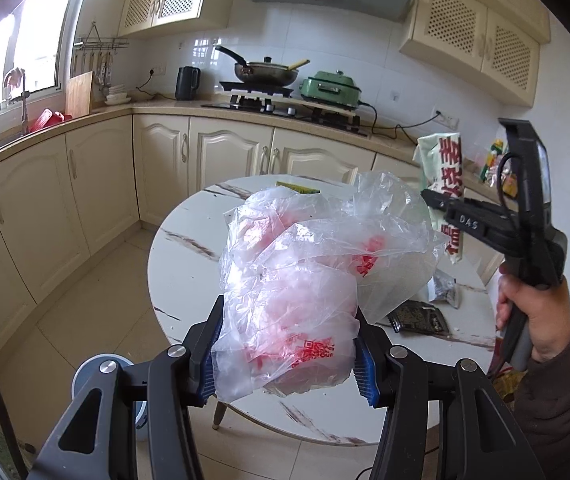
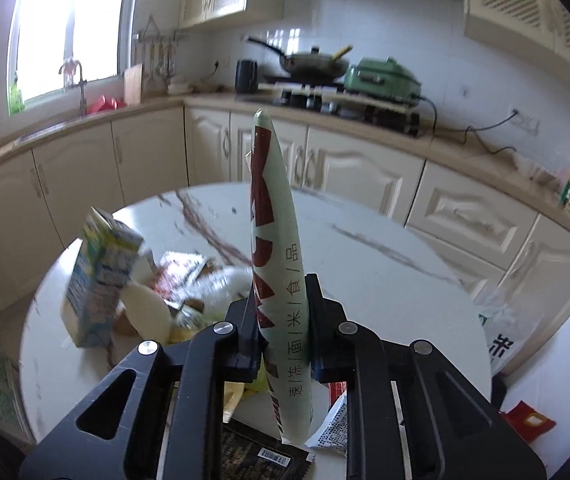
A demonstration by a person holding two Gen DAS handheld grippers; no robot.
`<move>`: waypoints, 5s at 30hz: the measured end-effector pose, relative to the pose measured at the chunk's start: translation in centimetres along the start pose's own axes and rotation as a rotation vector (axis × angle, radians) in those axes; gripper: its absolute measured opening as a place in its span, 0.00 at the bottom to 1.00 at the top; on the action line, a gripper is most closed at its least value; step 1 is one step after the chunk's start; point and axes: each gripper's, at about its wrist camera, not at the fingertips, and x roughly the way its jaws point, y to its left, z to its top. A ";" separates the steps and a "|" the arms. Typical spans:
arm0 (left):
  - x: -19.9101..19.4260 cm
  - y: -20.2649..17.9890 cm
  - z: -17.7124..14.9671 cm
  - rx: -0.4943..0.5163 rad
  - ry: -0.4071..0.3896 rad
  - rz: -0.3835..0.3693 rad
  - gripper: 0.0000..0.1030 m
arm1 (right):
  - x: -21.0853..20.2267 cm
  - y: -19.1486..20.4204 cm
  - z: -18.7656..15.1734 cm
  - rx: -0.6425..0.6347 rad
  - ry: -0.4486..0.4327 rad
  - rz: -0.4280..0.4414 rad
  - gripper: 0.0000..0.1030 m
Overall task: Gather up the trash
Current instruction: 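Grasp the white-red printed wrapper with the right tool while left holds bag, then carry both items over the blue bucket and open both tools, then move both tools back toward the table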
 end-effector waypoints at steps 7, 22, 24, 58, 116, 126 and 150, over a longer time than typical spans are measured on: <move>-5.4 3.5 -1.7 -0.032 -0.067 0.053 0.49 | -5.3 7.0 3.7 -0.027 -0.099 0.239 0.17; -6.0 24.7 -10.0 -0.213 0.045 0.412 0.49 | 7.8 37.3 -1.1 -0.176 0.167 0.660 0.17; -3.3 28.0 -11.9 -0.252 0.091 0.421 0.49 | 11.9 39.6 -3.4 -0.175 0.255 0.671 0.17; 19.6 40.3 -19.6 -0.376 0.354 0.528 0.89 | 37.4 47.6 -17.2 -0.035 0.692 0.619 0.82; -21.7 -15.2 -16.2 0.017 -0.512 0.435 0.99 | -32.5 14.0 1.3 0.058 -0.378 0.148 1.00; -26.8 -18.2 -21.1 0.069 -0.590 0.409 0.99 | -37.0 9.2 0.4 0.112 -0.440 0.056 1.00; -17.3 -12.8 -12.9 0.046 -0.405 0.367 0.99 | -30.2 2.7 -2.2 0.204 -0.306 -0.057 1.00</move>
